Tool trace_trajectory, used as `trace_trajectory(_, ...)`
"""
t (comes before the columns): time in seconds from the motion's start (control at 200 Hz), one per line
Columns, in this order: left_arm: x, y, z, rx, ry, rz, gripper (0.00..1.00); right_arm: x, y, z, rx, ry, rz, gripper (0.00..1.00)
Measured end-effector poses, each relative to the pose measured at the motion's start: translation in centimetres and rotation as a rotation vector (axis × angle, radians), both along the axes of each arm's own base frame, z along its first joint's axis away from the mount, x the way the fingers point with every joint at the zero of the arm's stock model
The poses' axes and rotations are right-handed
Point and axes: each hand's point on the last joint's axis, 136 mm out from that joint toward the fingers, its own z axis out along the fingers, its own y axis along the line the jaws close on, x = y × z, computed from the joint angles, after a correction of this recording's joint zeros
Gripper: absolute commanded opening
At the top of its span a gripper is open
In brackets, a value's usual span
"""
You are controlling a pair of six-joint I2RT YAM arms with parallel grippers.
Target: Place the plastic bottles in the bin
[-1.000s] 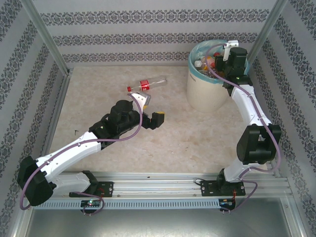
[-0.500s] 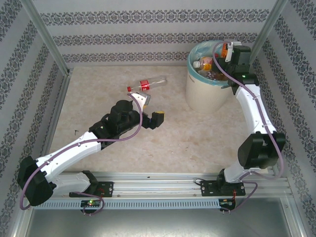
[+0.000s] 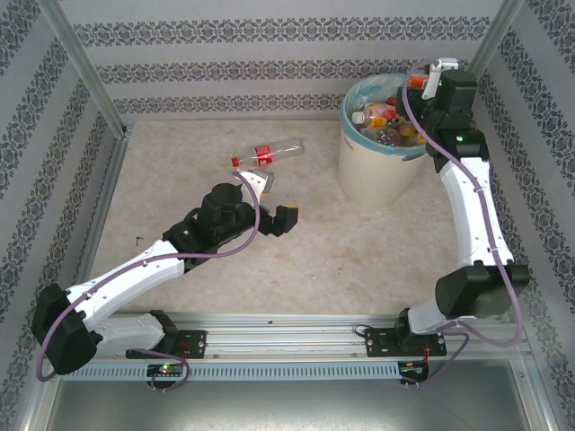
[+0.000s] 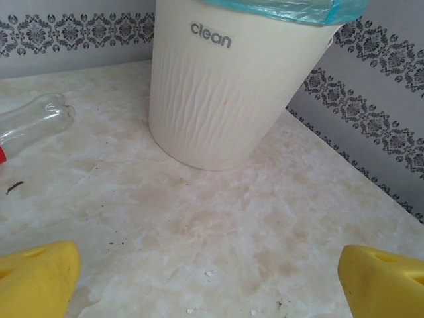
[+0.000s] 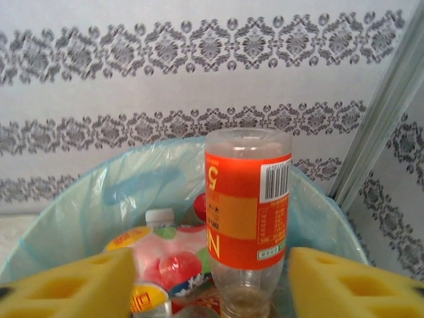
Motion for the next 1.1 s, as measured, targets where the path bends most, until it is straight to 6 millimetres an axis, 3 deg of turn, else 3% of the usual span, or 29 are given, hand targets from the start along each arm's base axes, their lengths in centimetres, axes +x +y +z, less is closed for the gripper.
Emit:
trace_trajectory(0.115, 0.1, 0.1, 0.0, 0.003, -0.001, 0.007, 1.00, 1.8, -0.8, 1.5, 0.029, -0.024, -0.056, 0.44)
trace_trajectory(0.325, 0.5, 0.5, 0.2, 0.010, -0.008, 0.038, 1.00, 5.7, -1.4, 4.2, 0.046, -0.064, -0.154, 0.61)
trace_trajectory(0.38, 0.6, 0.6, 0.4, 0.012, -0.011, 0.046, 1.00, 6.9, -1.5, 4.4, 0.044, -0.064, -0.179, 0.61)
trace_trajectory(0.505, 0.7, 0.6, 0.8, 0.010, -0.015, 0.050, 1.00, 9.2, -2.1, 2.9, 0.028, -0.030, -0.230, 0.58)
trace_trajectory(0.659, 0.7, 0.6, 0.8, 0.012, -0.012, 0.049, 1.00, 10.6, -2.7, -1.2, 0.002, 0.083, -0.267, 0.50)
trace_trajectory(0.804, 0.7, 0.6, 0.7, 0.013, -0.011, 0.049, 1.00, 9.5, -3.0, -1.6, -0.004, 0.112, -0.274, 0.44)
trace_trajectory(1.099, 1.0, 0.2, -0.4, 0.032, 0.010, 0.044, 1.00, 2.2, -3.5, -2.2, 0.035, 0.151, -0.261, 0.38)
